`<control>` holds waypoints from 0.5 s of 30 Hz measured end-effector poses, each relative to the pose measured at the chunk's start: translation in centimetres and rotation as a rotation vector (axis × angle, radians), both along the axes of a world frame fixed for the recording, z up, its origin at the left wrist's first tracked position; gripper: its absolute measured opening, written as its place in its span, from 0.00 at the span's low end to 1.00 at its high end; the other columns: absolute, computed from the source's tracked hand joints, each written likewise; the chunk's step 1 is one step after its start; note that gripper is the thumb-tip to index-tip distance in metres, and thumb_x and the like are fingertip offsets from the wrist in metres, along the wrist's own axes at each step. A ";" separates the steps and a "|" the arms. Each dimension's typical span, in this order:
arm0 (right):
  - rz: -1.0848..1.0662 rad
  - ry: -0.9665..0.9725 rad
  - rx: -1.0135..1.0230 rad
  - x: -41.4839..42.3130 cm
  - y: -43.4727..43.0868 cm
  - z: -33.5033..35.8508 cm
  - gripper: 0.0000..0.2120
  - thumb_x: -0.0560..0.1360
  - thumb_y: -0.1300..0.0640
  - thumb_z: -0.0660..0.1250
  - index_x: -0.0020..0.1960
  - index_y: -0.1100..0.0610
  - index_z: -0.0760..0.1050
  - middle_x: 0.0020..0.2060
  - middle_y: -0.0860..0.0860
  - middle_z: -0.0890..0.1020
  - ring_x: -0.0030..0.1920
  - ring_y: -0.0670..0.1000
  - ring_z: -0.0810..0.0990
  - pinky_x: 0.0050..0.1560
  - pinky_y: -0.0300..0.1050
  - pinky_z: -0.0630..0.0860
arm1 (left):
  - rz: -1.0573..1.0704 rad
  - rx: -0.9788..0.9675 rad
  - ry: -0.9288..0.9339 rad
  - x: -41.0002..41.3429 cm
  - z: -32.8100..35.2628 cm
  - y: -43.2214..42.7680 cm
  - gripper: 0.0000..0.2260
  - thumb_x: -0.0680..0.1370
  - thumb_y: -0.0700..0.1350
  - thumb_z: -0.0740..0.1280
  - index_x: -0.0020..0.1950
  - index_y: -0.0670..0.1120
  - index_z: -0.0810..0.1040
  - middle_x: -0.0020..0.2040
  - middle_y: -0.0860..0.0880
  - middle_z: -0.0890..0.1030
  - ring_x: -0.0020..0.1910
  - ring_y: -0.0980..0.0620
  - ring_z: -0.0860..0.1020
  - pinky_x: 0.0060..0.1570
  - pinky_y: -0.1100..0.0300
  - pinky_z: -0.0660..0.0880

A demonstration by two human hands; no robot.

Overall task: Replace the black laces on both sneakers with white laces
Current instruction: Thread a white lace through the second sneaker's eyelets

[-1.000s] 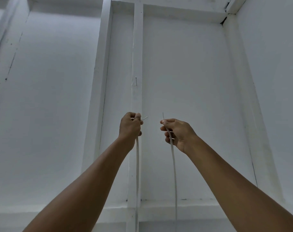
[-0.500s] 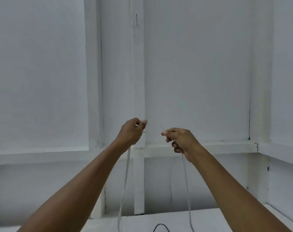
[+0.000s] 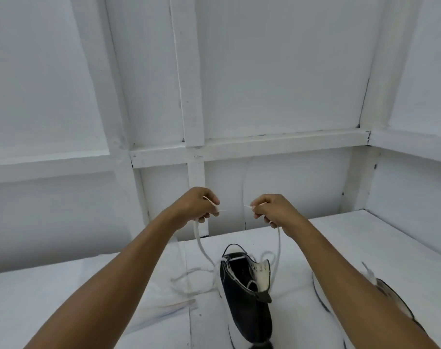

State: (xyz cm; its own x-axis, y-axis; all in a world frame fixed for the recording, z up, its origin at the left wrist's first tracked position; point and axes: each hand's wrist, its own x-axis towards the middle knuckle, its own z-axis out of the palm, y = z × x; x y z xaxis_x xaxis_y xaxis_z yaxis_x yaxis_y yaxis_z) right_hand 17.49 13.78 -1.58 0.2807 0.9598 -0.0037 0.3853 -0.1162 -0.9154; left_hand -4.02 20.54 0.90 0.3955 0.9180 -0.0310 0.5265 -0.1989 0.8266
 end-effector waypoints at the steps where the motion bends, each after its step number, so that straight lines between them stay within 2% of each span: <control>1: -0.008 -0.039 -0.033 0.2 0.0 -1.2 0.05 0.74 0.64 0.67 0.45 0.56 0.79 0.36 0.52 0.82 0.30 0.49 0.72 0.27 0.37 0.63 | -0.021 -0.016 0.029 0.2 -1.2 -0.1 0.07 0.74 0.32 0.69 0.48 0.42 0.78 0.47 0.37 0.84 0.34 0.51 0.75 0.32 0.62 0.73; 4: 0.030 -0.180 -0.154 0.6 0.0 -4.0 0.05 0.73 0.65 0.65 0.43 0.57 0.78 0.40 0.52 0.83 0.34 0.49 0.74 0.28 0.37 0.65 | -0.094 -0.043 0.135 0.8 -4.2 -0.4 0.07 0.74 0.32 0.69 0.47 0.43 0.79 0.43 0.39 0.82 0.35 0.51 0.76 0.31 0.62 0.72; 6: 0.074 -0.268 -0.204 0.8 0.1 -5.4 0.05 0.73 0.63 0.65 0.44 0.64 0.79 0.43 0.53 0.83 0.38 0.52 0.77 0.30 0.39 0.70 | -0.110 -0.061 0.196 1.3 -5.8 -0.6 0.07 0.74 0.34 0.70 0.47 0.44 0.79 0.46 0.39 0.84 0.36 0.52 0.77 0.31 0.62 0.72; 8: 0.112 -0.335 -0.231 0.6 0.1 -6.6 0.12 0.74 0.57 0.69 0.48 0.68 0.80 0.46 0.56 0.83 0.48 0.56 0.81 0.43 0.46 0.77 | -0.126 -0.068 0.248 1.9 -7.0 -0.6 0.07 0.74 0.35 0.70 0.48 0.45 0.79 0.49 0.39 0.85 0.37 0.52 0.78 0.31 0.62 0.72; 9: 0.125 -0.347 -0.252 0.4 0.0 -6.9 0.16 0.75 0.53 0.70 0.49 0.67 0.80 0.46 0.56 0.83 0.51 0.56 0.81 0.48 0.47 0.76 | -0.133 -0.071 0.272 2.2 -7.5 -0.7 0.07 0.73 0.35 0.71 0.48 0.45 0.79 0.49 0.39 0.85 0.37 0.52 0.78 0.31 0.63 0.72; 10: 0.137 -0.344 -0.278 0.4 -0.1 -7.2 0.18 0.74 0.49 0.71 0.48 0.65 0.81 0.46 0.54 0.83 0.50 0.54 0.80 0.47 0.46 0.75 | -0.138 -0.075 0.290 2.6 -8.1 -0.7 0.08 0.73 0.35 0.71 0.49 0.45 0.80 0.49 0.40 0.85 0.37 0.52 0.78 0.31 0.63 0.72; 12: 0.167 -0.300 -0.337 0.1 -0.4 -7.6 0.18 0.72 0.45 0.72 0.40 0.61 0.80 0.41 0.53 0.82 0.40 0.50 0.78 0.38 0.42 0.72 | -0.135 -0.079 0.305 3.2 -8.9 -0.9 0.08 0.72 0.36 0.72 0.49 0.45 0.80 0.48 0.40 0.85 0.37 0.53 0.79 0.31 0.63 0.73; 15: 0.164 -0.117 -0.390 -0.2 -0.8 -8.0 0.14 0.72 0.53 0.73 0.32 0.59 0.75 0.32 0.52 0.78 0.30 0.48 0.74 0.33 0.38 0.72 | -0.107 -0.068 0.269 3.7 -9.7 -0.9 0.08 0.71 0.35 0.73 0.46 0.47 0.80 0.47 0.41 0.85 0.36 0.52 0.78 0.30 0.64 0.71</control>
